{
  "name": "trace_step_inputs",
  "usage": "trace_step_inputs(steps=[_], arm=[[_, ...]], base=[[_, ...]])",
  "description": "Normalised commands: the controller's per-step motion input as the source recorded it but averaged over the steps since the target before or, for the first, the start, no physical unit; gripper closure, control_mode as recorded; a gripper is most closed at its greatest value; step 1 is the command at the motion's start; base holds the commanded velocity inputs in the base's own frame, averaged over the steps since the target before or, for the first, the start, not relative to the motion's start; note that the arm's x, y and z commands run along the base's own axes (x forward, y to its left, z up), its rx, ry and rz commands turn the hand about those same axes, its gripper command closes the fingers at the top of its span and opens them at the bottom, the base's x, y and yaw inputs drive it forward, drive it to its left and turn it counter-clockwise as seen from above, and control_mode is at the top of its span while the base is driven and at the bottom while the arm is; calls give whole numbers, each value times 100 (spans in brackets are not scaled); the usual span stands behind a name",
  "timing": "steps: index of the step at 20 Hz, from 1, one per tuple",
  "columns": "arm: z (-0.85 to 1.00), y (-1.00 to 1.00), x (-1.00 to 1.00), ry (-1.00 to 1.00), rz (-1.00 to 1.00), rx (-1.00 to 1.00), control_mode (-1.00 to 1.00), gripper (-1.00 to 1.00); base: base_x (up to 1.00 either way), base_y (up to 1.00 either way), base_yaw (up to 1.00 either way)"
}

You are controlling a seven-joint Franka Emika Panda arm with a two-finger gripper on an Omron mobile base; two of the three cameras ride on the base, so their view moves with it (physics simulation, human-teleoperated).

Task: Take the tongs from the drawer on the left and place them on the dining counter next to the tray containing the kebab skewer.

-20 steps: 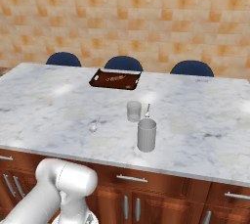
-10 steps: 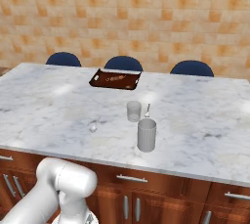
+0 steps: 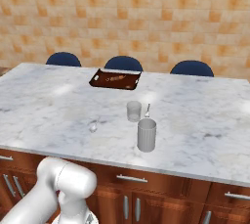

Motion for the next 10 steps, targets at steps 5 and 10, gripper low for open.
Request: trace_step_inputs(steps=[5, 10], arm=[[-24, 16, 0, 0, 0, 0, -100, -100], [-11, 39, 0, 0, 6, 0, -100, -100]], base=[[0, 0, 0], [0, 0, 0]])
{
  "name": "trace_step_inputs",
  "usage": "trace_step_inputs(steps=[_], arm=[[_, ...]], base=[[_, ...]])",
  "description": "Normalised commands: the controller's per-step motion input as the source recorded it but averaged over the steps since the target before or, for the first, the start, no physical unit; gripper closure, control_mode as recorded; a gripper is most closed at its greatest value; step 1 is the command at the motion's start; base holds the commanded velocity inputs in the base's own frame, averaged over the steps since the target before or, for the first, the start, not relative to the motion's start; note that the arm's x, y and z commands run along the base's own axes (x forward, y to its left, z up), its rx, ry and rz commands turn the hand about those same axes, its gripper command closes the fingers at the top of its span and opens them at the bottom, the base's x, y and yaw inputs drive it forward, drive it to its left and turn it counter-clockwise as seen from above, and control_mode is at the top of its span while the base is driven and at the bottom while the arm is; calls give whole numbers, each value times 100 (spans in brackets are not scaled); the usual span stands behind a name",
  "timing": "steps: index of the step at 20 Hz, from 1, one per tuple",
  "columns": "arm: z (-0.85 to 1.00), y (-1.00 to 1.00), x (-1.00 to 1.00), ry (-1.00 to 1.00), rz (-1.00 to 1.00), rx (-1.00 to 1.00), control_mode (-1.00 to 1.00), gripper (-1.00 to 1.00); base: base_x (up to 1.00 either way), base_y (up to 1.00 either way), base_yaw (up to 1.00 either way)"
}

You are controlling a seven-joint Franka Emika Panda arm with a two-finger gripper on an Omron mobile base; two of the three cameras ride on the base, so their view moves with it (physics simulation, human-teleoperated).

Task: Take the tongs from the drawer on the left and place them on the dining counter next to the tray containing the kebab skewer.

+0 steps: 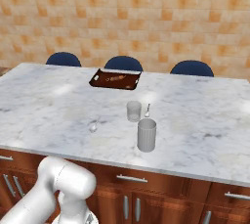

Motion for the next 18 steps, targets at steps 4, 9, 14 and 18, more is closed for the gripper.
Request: trace_step_inputs(steps=[4, 9, 14, 18], arm=[[-6, 28, 4, 2, 10, 0, -100, -100], [0, 0, 40, 2, 3, 0, -100, -100], [-2, 0, 33, 0, 0, 0, -100, -100], [-23, 2, 15, 0, 0, 0, -100, -100]], base=[[0, 0, 0], [0, 0, 0], [0, 0, 0], [0, 0, 0]])
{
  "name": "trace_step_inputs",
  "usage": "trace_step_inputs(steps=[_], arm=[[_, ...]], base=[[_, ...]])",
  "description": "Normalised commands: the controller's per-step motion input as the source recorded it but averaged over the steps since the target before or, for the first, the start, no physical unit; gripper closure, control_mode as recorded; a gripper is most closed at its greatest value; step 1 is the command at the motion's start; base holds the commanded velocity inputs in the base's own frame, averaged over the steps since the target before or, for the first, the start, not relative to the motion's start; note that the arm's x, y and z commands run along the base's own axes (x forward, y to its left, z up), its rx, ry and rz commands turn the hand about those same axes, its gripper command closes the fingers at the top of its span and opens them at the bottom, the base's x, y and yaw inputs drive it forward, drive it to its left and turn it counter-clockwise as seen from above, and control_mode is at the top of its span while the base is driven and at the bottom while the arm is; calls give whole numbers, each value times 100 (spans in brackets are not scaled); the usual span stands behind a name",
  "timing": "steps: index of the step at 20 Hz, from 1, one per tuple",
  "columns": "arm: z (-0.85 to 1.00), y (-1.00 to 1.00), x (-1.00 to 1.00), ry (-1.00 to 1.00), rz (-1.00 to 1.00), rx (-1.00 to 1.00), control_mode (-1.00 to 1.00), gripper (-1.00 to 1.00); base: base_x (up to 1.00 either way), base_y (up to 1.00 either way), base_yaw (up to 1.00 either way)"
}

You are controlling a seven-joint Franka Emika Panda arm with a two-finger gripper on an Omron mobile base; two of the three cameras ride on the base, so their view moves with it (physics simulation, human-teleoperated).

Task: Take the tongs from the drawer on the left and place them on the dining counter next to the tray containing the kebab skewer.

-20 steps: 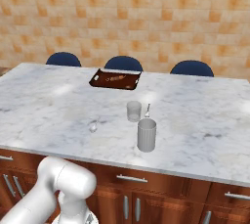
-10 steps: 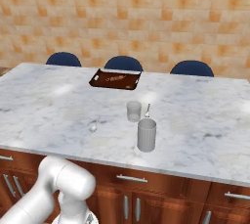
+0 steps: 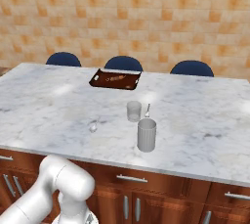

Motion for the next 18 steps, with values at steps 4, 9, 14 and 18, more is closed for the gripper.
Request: trace_step_inputs(steps=[4, 9, 14, 18], arm=[[-38, 10, 11, 0, 0, 0, -100, -100], [-38, 21, 9, 0, 0, 0, -100, -100], [-21, 26, 5, 0, 0, 0, -100, -100], [-10, 15, 14, 0, 0, 0, -100, -100]], base=[[0, 0, 0], [0, 0, 0], [0, 0, 0], [0, 0, 0]])
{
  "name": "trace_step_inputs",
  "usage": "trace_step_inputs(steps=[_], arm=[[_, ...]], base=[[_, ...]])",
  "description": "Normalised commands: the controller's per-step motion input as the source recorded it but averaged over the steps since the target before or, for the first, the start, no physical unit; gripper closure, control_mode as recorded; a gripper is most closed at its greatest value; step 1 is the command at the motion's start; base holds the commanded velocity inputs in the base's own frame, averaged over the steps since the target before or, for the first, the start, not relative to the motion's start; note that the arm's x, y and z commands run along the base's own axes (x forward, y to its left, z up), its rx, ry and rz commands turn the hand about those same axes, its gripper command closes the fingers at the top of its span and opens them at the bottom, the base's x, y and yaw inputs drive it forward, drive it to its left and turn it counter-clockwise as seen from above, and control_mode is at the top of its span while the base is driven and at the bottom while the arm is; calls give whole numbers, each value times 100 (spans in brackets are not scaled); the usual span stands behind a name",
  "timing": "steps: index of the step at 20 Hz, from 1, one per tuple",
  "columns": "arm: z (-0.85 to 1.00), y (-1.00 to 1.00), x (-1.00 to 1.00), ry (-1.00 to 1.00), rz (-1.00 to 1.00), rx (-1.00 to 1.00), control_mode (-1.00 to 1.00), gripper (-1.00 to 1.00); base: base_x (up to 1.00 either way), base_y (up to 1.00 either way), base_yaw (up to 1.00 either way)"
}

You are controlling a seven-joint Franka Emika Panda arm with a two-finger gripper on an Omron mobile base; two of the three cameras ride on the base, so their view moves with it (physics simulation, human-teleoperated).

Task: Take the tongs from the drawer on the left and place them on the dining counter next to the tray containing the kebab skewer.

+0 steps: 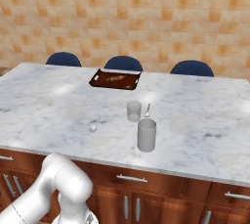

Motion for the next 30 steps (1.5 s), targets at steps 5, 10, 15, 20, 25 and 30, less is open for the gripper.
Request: trace_step_inputs(steps=[5, 10, 15, 20, 25, 30], arm=[[0, 1, 15, 0, 0, 0, -100, -100], [0, 0, 15, 0, 0, 0, -100, -100], [0, 0, 18, 0, 0, 0, -100, -100], [-4, 0, 5, 0, 0, 0, -100, -100], [0, 0, 0, 0, 0, 0, -100, -100], [0, 0, 0, 0, 0, 0, -100, 100]], base=[[0, 0, 0], [0, 0, 0], [0, 0, 0], [0, 0, 0], [0, 0, 0], [0, 0, 0]])
